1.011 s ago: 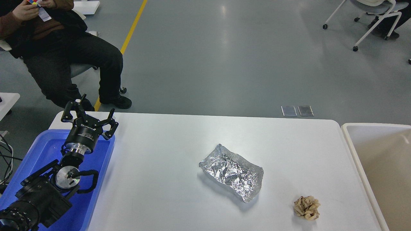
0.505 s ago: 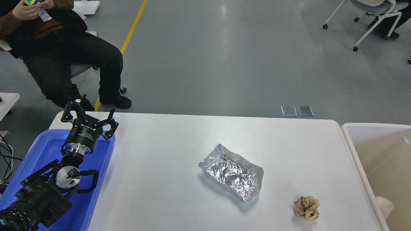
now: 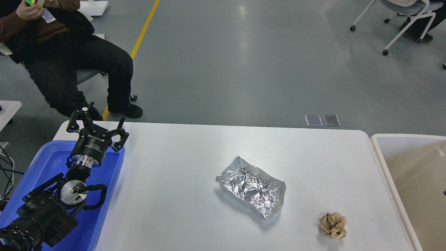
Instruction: Tidy desktop
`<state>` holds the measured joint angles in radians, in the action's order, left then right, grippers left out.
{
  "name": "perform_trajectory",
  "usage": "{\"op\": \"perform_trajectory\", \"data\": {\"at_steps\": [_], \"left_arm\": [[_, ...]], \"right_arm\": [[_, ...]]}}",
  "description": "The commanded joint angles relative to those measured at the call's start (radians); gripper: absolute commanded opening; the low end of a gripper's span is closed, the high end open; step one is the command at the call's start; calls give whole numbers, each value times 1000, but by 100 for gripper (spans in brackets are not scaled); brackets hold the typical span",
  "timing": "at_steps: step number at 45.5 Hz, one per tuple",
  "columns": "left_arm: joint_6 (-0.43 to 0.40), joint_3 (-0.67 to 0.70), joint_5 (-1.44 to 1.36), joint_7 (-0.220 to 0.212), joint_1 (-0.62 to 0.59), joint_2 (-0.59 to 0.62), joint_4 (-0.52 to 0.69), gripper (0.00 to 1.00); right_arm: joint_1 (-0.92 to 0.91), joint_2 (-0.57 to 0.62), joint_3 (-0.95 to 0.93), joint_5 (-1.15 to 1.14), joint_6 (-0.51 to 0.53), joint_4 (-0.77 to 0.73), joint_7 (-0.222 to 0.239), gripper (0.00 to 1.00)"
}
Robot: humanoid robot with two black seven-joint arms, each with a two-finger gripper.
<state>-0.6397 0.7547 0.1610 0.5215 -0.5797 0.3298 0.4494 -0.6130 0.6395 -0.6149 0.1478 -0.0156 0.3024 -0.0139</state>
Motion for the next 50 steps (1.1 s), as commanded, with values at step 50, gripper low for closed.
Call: {"op": "perform_trajectory", "data": {"at_steps": [50], "left_arm": [[0, 0, 0, 2, 1, 0, 0, 100]], "right_arm": [[-57, -500, -382, 7, 315, 474, 0, 100]]}}
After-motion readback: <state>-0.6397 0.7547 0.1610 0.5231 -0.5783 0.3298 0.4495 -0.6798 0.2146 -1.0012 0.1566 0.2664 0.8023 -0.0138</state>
